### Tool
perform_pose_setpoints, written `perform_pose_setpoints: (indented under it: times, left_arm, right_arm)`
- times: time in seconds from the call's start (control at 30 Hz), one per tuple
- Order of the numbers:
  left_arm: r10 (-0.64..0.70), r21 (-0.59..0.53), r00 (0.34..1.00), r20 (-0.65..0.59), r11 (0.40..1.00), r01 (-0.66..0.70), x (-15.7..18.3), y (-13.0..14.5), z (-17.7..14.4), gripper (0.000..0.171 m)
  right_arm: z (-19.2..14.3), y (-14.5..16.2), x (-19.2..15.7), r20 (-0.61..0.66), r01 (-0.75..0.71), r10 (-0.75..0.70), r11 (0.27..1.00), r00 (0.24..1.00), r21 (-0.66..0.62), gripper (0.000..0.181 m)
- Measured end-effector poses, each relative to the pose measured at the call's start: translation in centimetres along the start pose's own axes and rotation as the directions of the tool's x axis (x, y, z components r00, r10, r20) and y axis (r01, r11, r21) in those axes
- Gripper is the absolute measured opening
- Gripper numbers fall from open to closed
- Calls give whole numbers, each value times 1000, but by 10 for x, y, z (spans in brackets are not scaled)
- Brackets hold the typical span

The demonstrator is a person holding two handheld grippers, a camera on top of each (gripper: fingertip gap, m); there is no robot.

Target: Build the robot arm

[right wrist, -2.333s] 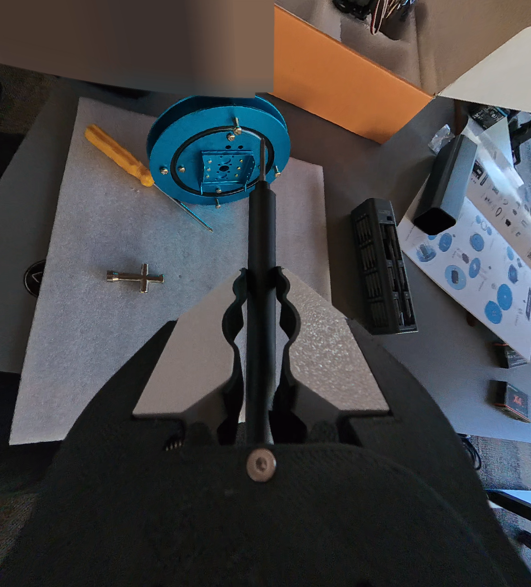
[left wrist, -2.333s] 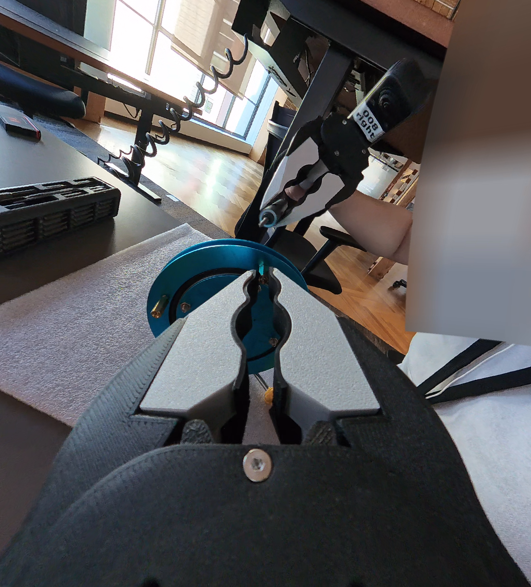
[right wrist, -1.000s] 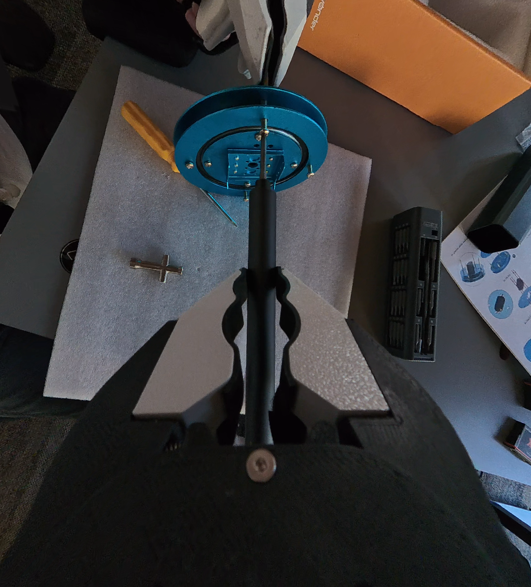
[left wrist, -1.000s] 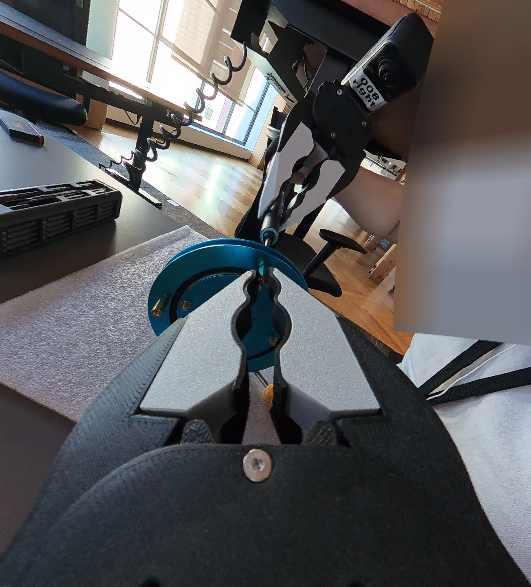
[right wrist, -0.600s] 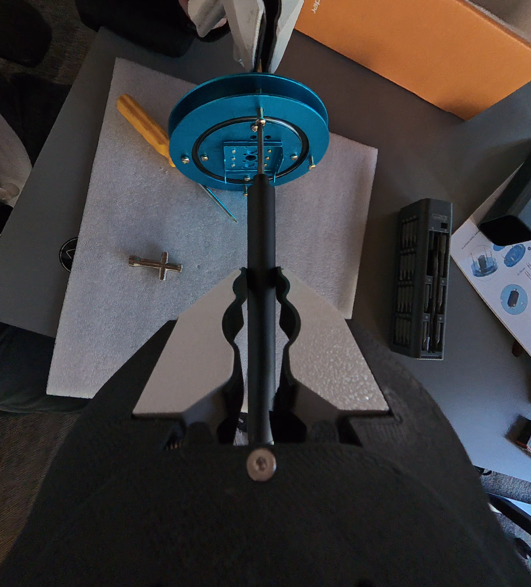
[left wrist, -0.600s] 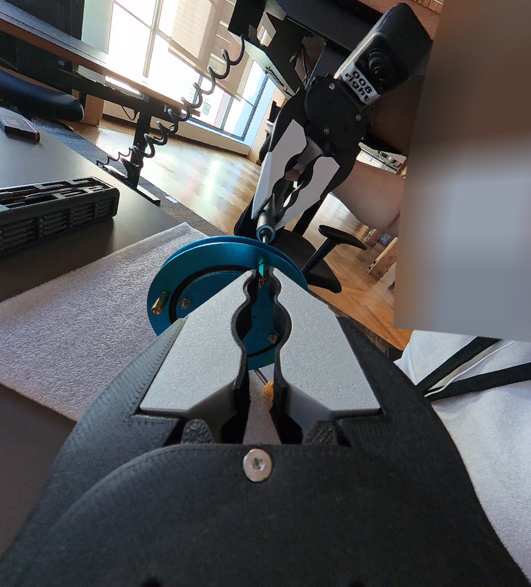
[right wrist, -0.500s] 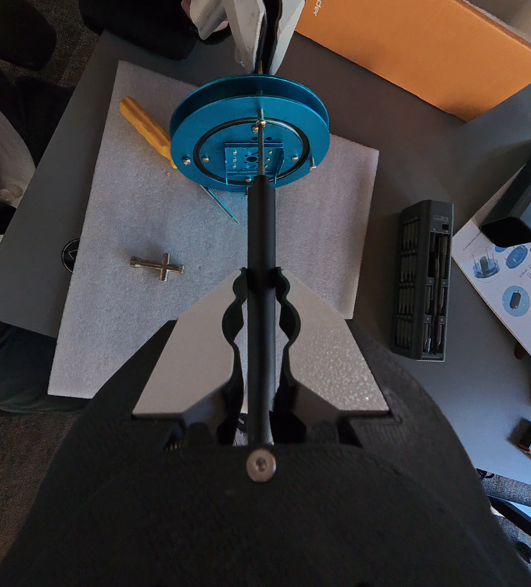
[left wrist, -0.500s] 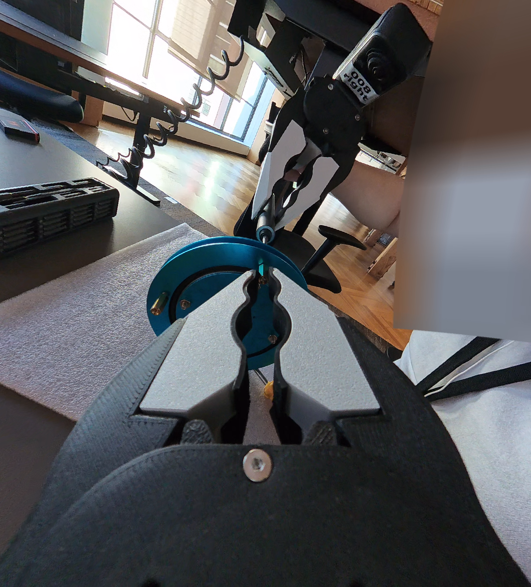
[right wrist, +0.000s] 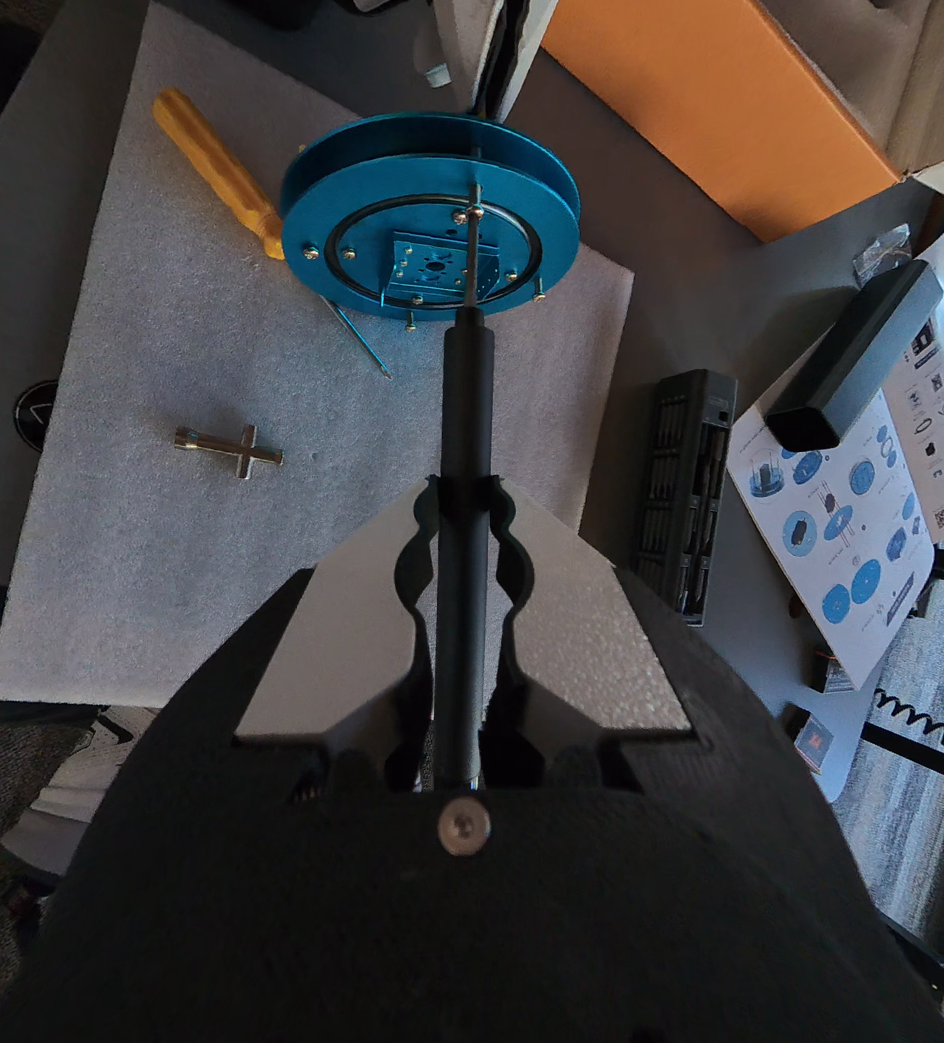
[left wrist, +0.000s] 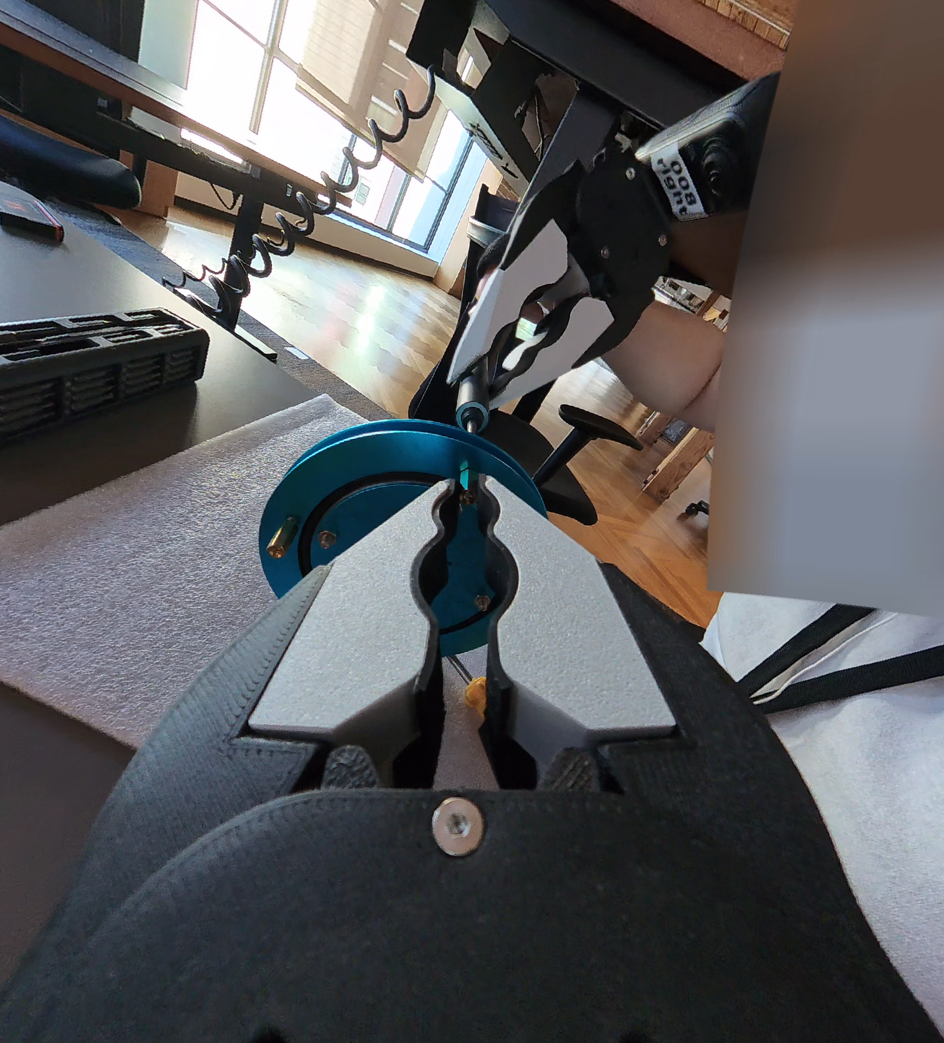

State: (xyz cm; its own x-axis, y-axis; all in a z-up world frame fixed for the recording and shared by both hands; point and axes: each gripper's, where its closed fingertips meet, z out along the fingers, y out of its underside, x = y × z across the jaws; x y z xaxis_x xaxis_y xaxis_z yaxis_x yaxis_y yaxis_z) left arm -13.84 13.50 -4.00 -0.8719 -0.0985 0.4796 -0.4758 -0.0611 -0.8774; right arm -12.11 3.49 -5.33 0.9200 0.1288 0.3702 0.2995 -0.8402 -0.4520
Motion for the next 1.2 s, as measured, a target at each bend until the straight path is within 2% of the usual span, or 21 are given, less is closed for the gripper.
perform_pose_setpoints:
  times: [1.2]
  left_arm:
    - [7,-10,1000,-11,1000,-7,2,2,2,4]
  right_arm:
    - [2,5,2,-17,-12,11,999,1000,-47,16]
